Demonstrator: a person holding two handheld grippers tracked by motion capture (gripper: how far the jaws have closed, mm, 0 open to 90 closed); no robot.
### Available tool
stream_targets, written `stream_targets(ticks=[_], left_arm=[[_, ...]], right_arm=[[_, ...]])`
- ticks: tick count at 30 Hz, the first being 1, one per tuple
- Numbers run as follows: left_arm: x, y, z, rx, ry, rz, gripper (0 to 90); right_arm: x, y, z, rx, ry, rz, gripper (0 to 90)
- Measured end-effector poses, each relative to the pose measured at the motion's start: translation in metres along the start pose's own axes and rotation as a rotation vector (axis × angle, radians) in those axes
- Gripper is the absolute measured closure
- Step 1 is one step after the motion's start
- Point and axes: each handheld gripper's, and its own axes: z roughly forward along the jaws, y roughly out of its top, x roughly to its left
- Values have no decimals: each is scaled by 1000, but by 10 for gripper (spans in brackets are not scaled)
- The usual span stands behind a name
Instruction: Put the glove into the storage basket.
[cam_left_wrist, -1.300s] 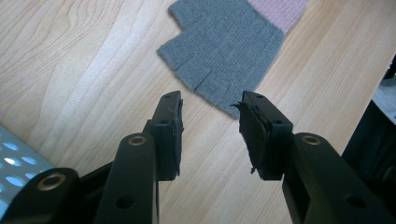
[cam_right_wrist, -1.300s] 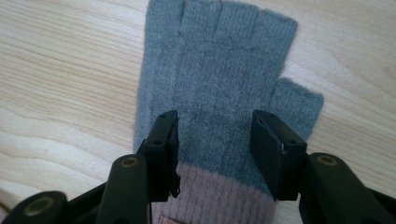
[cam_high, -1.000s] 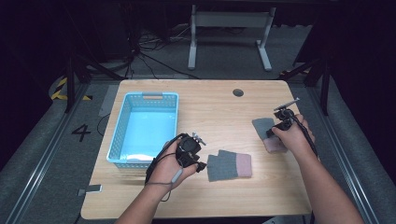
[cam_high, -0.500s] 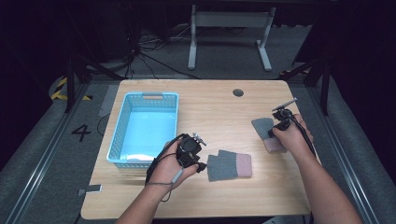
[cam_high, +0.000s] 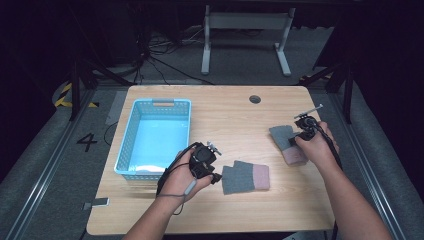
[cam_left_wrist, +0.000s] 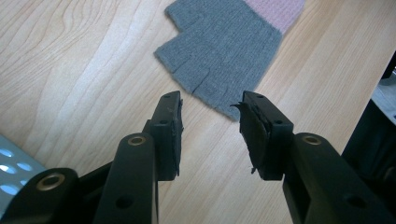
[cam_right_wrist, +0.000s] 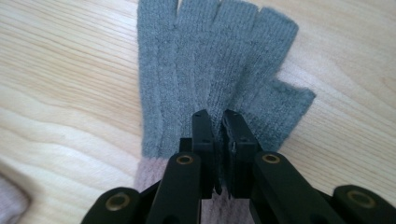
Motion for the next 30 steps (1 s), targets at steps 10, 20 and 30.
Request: stream_targets(ticks=[10,20,30], left_arm=[[-1,3,2,-4,-6,2,595],[-2,4,1,0,-7,7,597],[-2,4,-1,0,-7,7,597]], right_arm=[[10,-7,-27,-44,12,-52,850],[25,-11,-52,-85,54,-123,848],[43,-15,-73,-104,108,-198,848]])
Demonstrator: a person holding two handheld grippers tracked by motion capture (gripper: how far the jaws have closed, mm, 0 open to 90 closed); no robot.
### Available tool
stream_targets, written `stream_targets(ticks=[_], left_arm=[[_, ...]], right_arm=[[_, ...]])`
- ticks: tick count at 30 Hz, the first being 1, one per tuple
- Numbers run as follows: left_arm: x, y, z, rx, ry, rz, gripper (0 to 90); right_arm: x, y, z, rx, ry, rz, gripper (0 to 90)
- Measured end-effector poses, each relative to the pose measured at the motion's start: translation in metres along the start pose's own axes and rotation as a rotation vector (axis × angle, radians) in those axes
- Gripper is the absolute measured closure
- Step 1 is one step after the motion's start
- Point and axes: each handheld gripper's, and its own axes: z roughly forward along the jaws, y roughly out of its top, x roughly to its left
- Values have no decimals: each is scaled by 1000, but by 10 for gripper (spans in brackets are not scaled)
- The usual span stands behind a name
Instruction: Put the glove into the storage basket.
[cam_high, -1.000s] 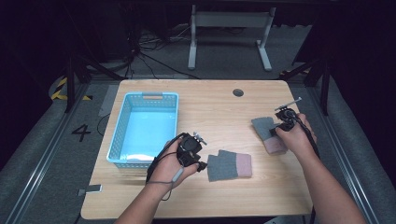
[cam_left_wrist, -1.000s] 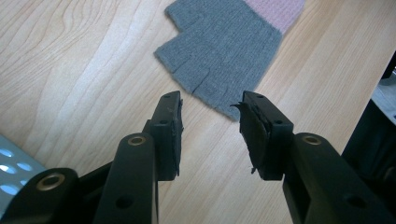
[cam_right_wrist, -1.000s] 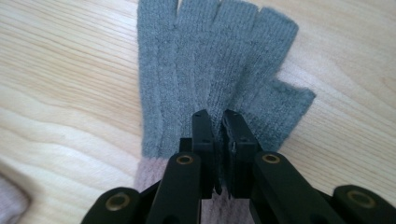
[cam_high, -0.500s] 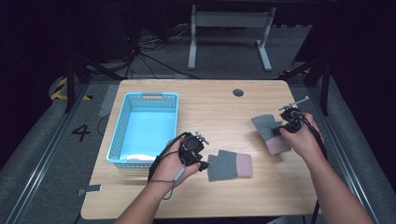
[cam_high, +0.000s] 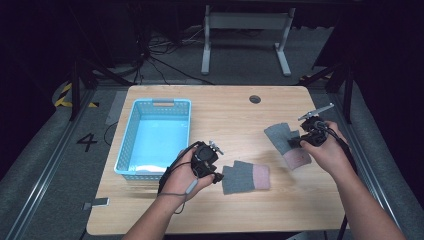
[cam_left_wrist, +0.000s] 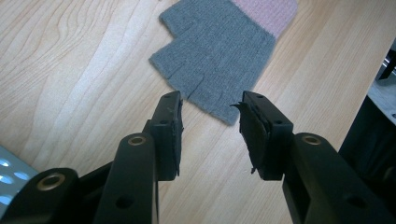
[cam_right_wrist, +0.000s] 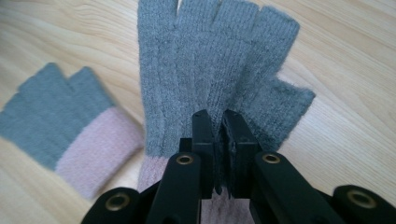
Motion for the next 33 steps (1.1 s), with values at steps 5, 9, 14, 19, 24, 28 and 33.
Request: stream_targets(ticks=[5,9,14,19,24,28,33], left_arm=[[-1,-1,-1,-3,3,-2,597],[0,-3,-3,-2,5,-6,597],[1,-6,-5,-6,14,-15,597],[2,-10,-7,-5,17,-25,597],[2,-13,-8,-8,21,-32,597],[3,-14,-9,-6,24,-34,597],[4,-14,-10,-10,25,-36,595]], right_arm=[[13,3,-5,2,23,-55,848],[25,5,-6,11,50,-113,848],[38,8,-3,16,84,-164,848],[56,12,0,22,118,-222,848],[73,16,8,37,151,-281,848],[80,17,15,53,169,-308,848],[88,16,22,69,193,-342,848]])
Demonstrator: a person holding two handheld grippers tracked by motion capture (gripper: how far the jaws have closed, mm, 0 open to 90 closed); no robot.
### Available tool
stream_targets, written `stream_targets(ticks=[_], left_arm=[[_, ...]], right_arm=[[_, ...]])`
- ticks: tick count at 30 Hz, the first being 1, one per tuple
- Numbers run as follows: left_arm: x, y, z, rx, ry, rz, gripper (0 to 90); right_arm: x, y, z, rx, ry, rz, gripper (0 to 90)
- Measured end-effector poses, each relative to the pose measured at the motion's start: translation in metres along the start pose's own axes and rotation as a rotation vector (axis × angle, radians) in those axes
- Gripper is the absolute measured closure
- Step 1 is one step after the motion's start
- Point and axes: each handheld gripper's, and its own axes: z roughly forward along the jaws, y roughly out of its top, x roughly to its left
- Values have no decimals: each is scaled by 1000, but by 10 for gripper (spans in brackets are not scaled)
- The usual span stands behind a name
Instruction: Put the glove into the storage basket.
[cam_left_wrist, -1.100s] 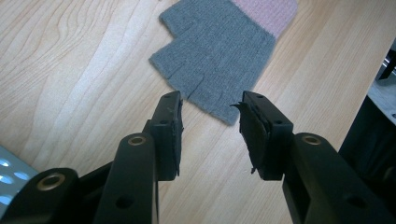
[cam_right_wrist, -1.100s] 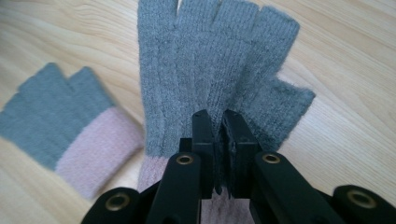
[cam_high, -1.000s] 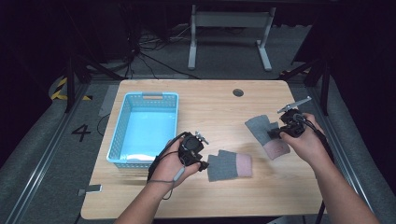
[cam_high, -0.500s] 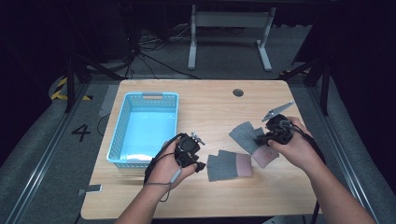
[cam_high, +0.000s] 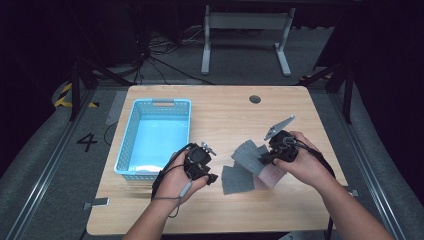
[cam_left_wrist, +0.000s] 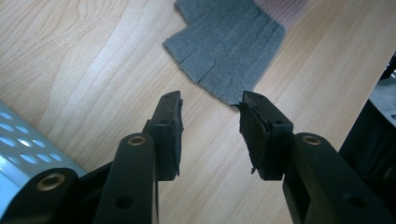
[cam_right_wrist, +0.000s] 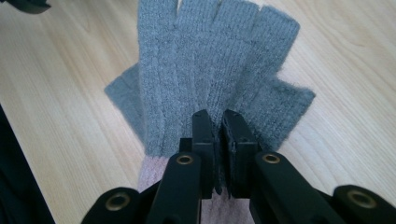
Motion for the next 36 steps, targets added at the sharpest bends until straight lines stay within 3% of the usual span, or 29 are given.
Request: stream_targets(ticks=[9,21,31,36], left_arm=[[1,1,2,-15,-24,-2,595],[0,-2,9,-59,-24,22,620],[2,0,15,-27,-40,32,635],[1,1,18,-11,-52,28,666]], right_arm=[[9,-1,18,35,31,-66,847],[13,-6,45,72,66,-98,846],[15,-12,59,78,74,-116,824],[16,-15,61,58,75,-111,738]])
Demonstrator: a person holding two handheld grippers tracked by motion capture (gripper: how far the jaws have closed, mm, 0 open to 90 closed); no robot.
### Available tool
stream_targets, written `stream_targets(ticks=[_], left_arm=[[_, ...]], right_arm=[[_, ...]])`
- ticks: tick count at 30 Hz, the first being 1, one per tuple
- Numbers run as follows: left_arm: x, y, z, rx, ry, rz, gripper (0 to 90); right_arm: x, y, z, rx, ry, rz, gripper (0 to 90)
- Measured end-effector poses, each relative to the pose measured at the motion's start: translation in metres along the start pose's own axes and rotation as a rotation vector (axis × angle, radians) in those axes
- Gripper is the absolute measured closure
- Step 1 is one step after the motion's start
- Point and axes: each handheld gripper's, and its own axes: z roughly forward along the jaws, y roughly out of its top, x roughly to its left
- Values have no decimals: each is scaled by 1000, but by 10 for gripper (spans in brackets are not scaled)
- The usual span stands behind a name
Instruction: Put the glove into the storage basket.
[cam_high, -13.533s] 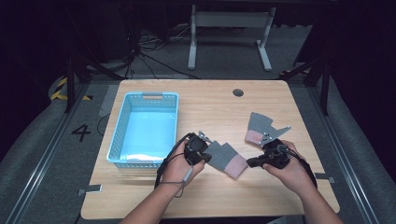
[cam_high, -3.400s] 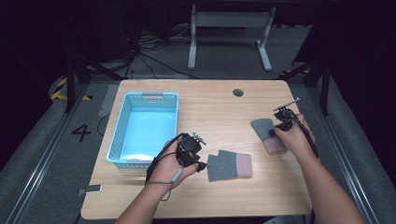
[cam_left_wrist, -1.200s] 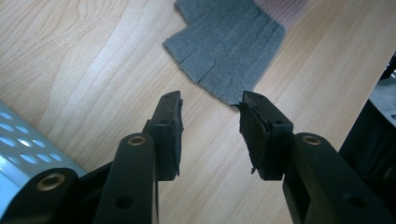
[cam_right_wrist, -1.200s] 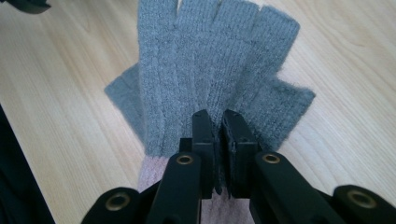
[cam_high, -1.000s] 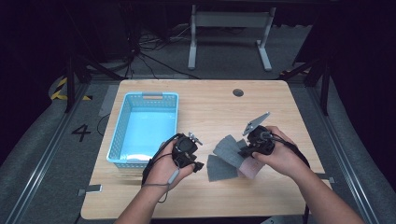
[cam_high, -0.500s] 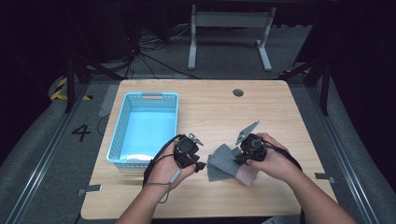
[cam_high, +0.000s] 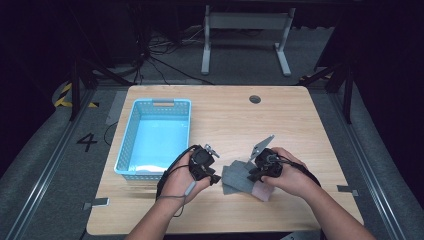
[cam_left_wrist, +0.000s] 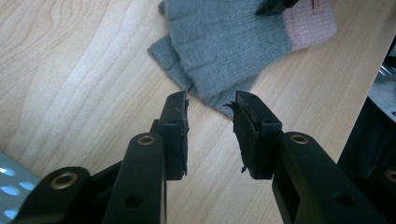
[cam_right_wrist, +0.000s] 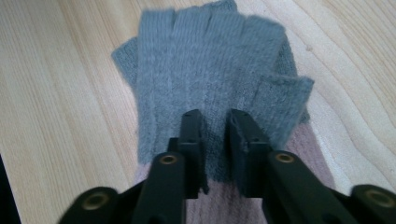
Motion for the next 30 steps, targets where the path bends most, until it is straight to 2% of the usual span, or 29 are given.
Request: stream_targets(ticks=[2,10,15,24,30], left_arm=[[0,0,1,9,0,5,683],[0,2,6,38,-1,10,740],[-3,3,10,56,-8,22,754],[-4,5,20,73,-19,27,749],[-4,7,26,100,-33,34,726]], right_arm=[[1,-2,-3,-14,-12,0,723],[2,-18,-25,-100,-42,75,688],[2,-29,-35,-125,-66,101,687],[-2,-58,-44,-130,-82,140,679],[-10,-74,-43,-104,-89,171,686]])
